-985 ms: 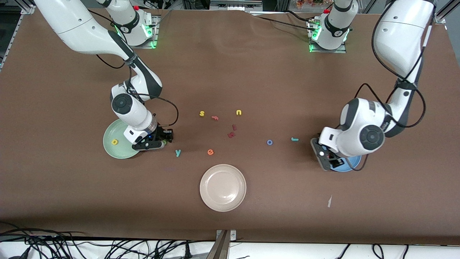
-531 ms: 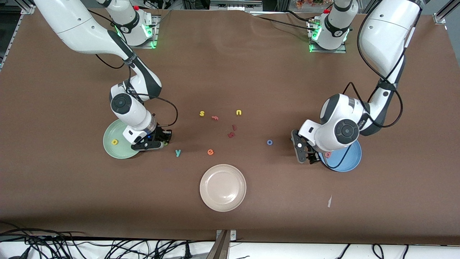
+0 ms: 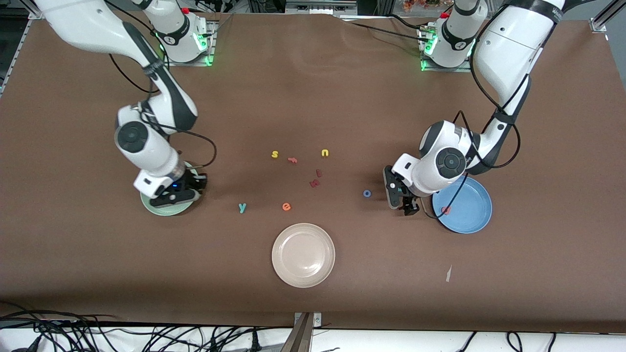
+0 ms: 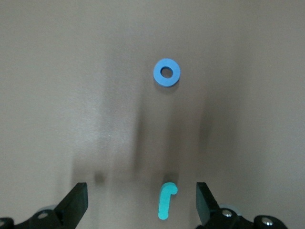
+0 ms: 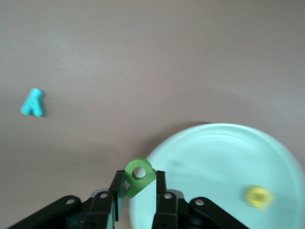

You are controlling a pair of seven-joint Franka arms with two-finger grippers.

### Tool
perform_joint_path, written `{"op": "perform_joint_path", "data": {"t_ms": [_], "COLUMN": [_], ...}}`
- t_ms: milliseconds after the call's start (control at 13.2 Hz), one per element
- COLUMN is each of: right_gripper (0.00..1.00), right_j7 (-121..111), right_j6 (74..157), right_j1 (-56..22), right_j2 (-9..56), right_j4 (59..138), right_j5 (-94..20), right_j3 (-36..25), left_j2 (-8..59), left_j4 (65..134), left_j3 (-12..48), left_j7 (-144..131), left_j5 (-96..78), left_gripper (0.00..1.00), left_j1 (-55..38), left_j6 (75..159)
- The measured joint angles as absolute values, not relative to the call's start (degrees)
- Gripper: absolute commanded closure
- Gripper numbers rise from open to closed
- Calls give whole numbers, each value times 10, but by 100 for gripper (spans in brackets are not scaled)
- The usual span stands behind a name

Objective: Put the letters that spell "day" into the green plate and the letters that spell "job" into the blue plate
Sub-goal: 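Place green letter on green plate while the left gripper reaches teal hook, then grasp teal y with the right gripper while the left gripper grasps teal hook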

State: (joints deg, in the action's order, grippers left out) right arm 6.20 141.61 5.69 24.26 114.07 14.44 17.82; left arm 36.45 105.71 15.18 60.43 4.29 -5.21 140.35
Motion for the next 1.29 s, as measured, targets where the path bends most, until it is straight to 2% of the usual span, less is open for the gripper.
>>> {"op": "perform_joint_path", "data": {"t_ms": [76, 606, 682, 758, 1061, 1289], "right_gripper": [26, 26, 26, 26, 27, 27], "right_j7": [39, 105, 131, 155, 236, 274], "right_j6": [1409, 1425, 1434, 1439, 1442, 1442], "right_j1": [71, 74, 64, 52, -2, -38], "right_j2": [232, 233, 238, 246, 301, 346], "right_j4": [1145, 1169, 1165, 1157, 1087, 1038], "right_j5": [144, 108, 104, 103, 103, 109], "right_j3": [178, 193, 197, 199, 200, 191], "left_j2": [361, 340, 340, 340, 341, 343], "left_j4": [1065, 1117, 1118, 1119, 1124, 1128], "left_j3": [152, 151, 151, 151, 151, 151], "left_j7": [609, 615, 615, 615, 615, 615], "left_j5": [43, 66, 66, 66, 66, 66], "left_gripper": [0, 0, 2, 13, 15, 26], "left_j1": [-52, -47, -46, -46, -46, -46], "left_j6": [1409, 1445, 1446, 1447, 1463, 1469]}}
